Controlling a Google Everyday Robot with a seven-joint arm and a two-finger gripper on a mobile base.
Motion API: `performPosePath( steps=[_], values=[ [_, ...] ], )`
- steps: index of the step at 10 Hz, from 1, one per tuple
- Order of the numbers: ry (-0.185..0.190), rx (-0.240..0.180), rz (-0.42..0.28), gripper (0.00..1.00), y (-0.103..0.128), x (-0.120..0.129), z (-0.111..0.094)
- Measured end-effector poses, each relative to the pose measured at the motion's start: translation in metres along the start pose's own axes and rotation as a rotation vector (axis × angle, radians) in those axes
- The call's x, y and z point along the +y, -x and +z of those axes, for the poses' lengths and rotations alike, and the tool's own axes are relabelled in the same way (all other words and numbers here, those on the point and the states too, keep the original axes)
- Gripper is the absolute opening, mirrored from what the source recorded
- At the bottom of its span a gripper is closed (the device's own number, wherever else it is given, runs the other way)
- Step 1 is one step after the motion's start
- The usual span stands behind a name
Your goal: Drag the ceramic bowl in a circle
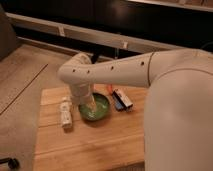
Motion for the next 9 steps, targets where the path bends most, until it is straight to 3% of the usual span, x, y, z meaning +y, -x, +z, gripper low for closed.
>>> performPosePath(
  steps=[2,3,5,7,8,9],
  values=[
    [-0.005,-0.016,-0.007,0.65,0.004,0.000,-0.003],
    [-0.012,-0.051,-0.024,0.65,0.016,-0.001,-0.010],
    [-0.036,-0.244,-0.079,0.65,0.081,-0.020,-0.055],
    [-0.045,-0.406,-0.090,0.65,0.128,-0.049,-0.102],
    [-0.056,-0.463,-0.087,0.65,0.143,-0.064,-0.119],
    [-0.052,-0.465,-0.087,0.65,0.143,-0.063,-0.120]
  ],
)
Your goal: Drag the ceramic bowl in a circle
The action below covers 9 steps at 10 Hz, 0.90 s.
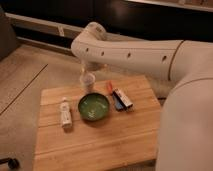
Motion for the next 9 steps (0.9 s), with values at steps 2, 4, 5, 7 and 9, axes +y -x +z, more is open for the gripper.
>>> performPosePath(
  steps=[2,4,5,7,9],
  values=[
    [0.003,0.002,-0.005,0.65,-0.001,0.004,0.000],
    [-0.014,0.029,0.041,0.65,-0.012,-0.010,0.008],
    [-0.043,0.064,0.110,0.65,-0.032,-0.036,0.020],
    [-0.073,0.112,0.228,0.65,-0.064,-0.078,0.044],
    [-0.056,0.156,0.308,0.65,-0.086,-0.088,0.073]
  ],
)
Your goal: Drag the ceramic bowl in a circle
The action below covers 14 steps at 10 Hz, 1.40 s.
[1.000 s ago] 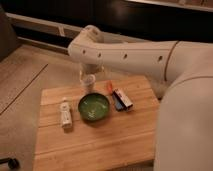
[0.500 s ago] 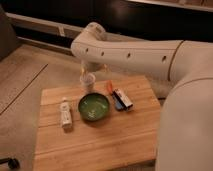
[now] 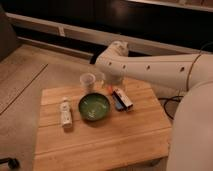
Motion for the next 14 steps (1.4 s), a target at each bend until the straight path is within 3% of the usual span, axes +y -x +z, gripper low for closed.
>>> performPosePath(
  steps=[5,10,14],
  values=[
    [0.090,0.094,0.084,0.65,-0.015,0.008,0.061],
    [0.089,0.109,0.085,0.65,-0.018,0.007,0.066],
    [0.095,0.199,0.077,0.65,-0.038,0.024,0.101]
  ],
)
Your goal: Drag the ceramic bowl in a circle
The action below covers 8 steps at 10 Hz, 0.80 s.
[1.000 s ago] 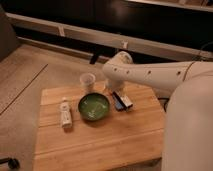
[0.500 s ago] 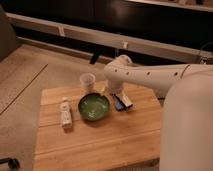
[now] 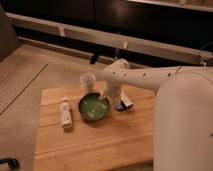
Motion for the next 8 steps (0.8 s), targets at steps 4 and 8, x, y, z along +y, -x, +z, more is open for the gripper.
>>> performPosePath(
  steps=[4,8],
  values=[
    [-0.014,0.088,-0.010,0.65,-0.011,0.006,0.037],
    [-0.069,0.140,-0.008,0.52,-0.015,-0.002,0.071]
  ],
)
